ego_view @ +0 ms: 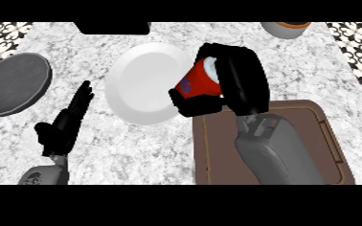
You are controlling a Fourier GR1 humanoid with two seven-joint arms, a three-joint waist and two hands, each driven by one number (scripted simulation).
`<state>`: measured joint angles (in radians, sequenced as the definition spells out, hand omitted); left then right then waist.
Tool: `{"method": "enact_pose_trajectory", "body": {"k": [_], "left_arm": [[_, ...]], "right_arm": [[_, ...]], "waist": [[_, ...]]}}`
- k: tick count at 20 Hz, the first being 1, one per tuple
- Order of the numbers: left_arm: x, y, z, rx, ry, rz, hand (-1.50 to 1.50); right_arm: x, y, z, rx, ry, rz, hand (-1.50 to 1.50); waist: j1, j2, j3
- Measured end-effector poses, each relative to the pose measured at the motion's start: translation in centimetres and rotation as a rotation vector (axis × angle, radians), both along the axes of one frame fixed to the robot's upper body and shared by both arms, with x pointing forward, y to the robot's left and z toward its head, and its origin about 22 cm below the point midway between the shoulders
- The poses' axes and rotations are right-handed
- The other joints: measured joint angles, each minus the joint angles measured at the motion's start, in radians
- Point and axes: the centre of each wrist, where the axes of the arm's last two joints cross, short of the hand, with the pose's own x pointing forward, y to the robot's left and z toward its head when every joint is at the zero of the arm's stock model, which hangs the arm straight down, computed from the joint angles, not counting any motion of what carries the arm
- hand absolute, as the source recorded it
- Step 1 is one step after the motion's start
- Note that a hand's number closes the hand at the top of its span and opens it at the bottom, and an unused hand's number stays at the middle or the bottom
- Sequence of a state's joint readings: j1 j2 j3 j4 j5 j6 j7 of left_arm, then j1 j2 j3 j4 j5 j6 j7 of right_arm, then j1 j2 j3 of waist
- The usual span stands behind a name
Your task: Pick the can from the tray and place it in the plate
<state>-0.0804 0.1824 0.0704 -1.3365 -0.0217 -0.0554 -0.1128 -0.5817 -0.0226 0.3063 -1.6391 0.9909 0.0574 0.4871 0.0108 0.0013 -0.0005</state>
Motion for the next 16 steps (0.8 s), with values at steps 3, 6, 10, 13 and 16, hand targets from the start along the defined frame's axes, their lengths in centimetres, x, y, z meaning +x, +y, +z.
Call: {"method": "enact_pose_trajectory", "body": {"k": [3,6,10,13,16], "left_arm": [[0.2,0.5,0.0,0.001,-0.002,-0.003,0.0],[-0.1,0.6,-0.3,0.0,0.002,-0.01,0.0],[0.1,0.2,-0.1,-0.002,-0.001,-0.026,0.0],[0.7,0.7,0.2,0.0,-0.007,-0.028,0.0],[0.8,0.2,0.4,-0.003,-0.016,-0.045,0.0]], "right_arm": [[1.9,2.2,-1.2,0.013,0.022,0.02,1.5],[2.8,4.6,-2.2,0.017,0.037,0.039,1.5],[4.4,7.2,-3.6,0.02,0.059,0.045,1.5],[5.4,8.5,-4.2,0.023,0.078,0.042,1.5],[6.2,8.6,-5.2,0.095,0.082,0.01,1.5]], "waist": [[0.007,0.002,0.0],[0.013,0.003,0.0],[0.026,0.005,0.0],[0.033,0.007,0.0],[0.045,0.011,0.0]]}}
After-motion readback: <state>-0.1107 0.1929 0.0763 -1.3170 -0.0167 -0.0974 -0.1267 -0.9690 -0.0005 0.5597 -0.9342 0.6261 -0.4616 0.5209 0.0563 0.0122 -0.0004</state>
